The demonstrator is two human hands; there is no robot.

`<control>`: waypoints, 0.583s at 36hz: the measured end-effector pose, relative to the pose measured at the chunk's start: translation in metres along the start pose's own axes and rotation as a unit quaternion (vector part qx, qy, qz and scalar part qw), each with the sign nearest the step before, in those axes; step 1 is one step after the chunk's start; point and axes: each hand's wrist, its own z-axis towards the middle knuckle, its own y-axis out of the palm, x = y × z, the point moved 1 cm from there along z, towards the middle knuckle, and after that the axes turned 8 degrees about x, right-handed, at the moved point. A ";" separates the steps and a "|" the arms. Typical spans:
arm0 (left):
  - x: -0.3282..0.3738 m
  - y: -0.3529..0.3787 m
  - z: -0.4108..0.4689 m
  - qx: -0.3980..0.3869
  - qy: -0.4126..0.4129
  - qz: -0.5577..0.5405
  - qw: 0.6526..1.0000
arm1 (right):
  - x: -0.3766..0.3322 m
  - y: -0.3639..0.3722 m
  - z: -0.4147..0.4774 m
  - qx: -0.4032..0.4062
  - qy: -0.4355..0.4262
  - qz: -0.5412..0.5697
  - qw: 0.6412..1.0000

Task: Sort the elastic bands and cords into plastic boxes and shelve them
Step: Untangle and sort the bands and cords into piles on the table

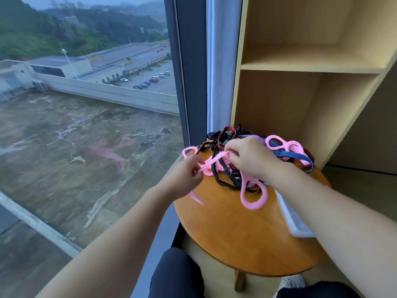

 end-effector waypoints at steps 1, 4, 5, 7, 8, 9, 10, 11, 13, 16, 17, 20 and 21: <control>-0.010 0.001 -0.005 -0.020 -0.020 0.008 1.000 | 0.004 -0.001 0.001 0.004 0.007 -0.002 1.000; -0.033 0.001 -0.018 -0.041 -0.062 -0.006 0.997 | 0.017 0.000 0.002 -0.006 0.027 -0.010 1.000; -0.039 0.000 -0.020 -0.028 -0.062 0.010 0.998 | 0.021 0.003 0.002 -0.015 0.032 -0.017 0.999; -0.049 -0.002 -0.022 -0.016 -0.058 0.054 0.997 | 0.025 0.011 0.002 -0.029 0.044 -0.025 0.998; -0.052 -0.003 -0.022 -0.022 -0.061 0.065 0.996 | 0.026 0.016 0.002 -0.030 0.049 -0.029 0.998; -0.055 -0.004 -0.023 -0.031 -0.068 0.067 0.995 | 0.027 0.020 0.002 -0.032 0.055 -0.036 0.997; -0.058 -0.005 -0.024 -0.036 -0.077 0.064 0.994 | 0.028 0.025 0.003 -0.038 0.062 -0.047 0.996; -0.062 -0.006 -0.025 -0.035 -0.086 0.056 0.994 | 0.029 0.029 0.004 -0.051 0.071 -0.061 0.994; -0.070 -0.007 -0.026 -0.019 -0.104 0.020 0.994 | 0.033 0.037 0.005 -0.089 0.094 -0.088 0.988; -0.077 -0.003 -0.028 -0.012 -0.132 -0.062 0.989 | 0.040 0.047 0.002 -0.134 0.114 -0.094 0.980; -0.080 -0.002 -0.028 -0.015 -0.130 -0.072 0.989 | 0.043 0.051 0.001 -0.147 0.116 -0.093 0.978; -0.083 0.001 -0.028 -0.036 -0.140 -0.072 0.987 | 0.049 0.063 -0.003 -0.180 0.135 -0.084 0.971; -0.084 0.002 -0.028 -0.046 -0.145 -0.076 0.985 | 0.051 0.067 -0.005 -0.187 0.140 -0.081 0.969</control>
